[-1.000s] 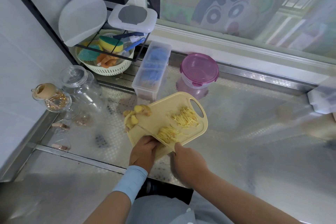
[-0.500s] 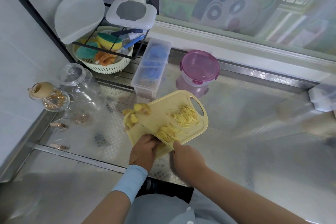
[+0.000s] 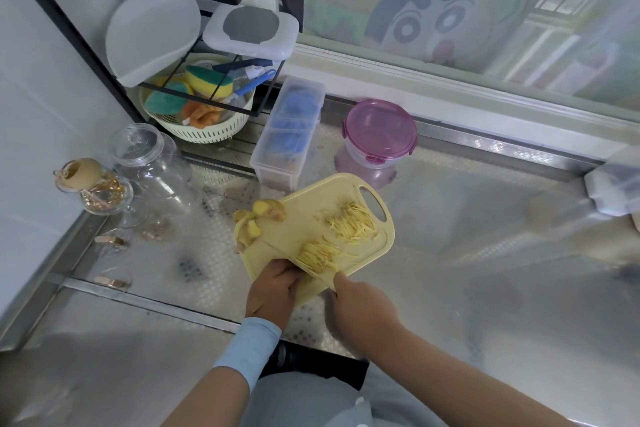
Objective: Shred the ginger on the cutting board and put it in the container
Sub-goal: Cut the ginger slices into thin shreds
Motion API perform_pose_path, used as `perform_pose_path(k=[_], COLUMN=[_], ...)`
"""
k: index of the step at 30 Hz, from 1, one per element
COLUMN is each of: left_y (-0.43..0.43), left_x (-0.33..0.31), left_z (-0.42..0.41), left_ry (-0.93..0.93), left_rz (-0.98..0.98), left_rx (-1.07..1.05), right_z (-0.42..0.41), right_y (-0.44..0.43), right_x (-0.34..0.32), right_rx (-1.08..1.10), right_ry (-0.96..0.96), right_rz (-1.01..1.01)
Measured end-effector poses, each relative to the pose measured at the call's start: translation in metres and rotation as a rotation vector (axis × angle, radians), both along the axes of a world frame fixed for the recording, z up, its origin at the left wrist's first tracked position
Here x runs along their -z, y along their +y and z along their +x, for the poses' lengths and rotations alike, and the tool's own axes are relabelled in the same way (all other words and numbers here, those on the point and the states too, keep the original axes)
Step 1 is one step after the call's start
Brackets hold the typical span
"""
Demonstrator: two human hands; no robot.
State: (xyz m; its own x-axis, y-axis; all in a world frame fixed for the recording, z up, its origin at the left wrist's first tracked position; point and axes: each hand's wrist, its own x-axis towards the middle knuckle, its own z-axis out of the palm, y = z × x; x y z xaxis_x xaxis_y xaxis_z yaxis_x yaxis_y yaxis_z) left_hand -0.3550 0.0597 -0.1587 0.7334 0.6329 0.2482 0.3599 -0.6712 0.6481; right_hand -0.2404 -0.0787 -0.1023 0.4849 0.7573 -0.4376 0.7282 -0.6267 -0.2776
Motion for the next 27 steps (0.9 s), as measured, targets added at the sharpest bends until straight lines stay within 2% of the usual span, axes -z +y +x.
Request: perform_pose_path(k=[8, 18, 23, 27], left_y=[0.000, 0.000, -0.001, -0.007], left_x=[0.003, 0.004, 0.001, 0.001], left_z=[-0.001, -0.003, 0.000, -0.001], left_ry=[0.001, 0.010, -0.018, -0.001], left_rz=[0.033, -0.092, -0.029, -0.038], left_rx=[-0.009, 0.008, 0.055, -0.007], right_z=[-0.002, 0.001, 0.004, 0.002], right_y=[0.001, 0.016, 0.035, 0.033], right_x=[-0.002, 0.001, 0.005, 0.005], right_rx=[-0.003, -0.018, -0.042, -0.031], right_ry=[-0.005, 0.023, 0.013, 0.015], right_rz=[0.011, -0.027, -0.048, -0.050])
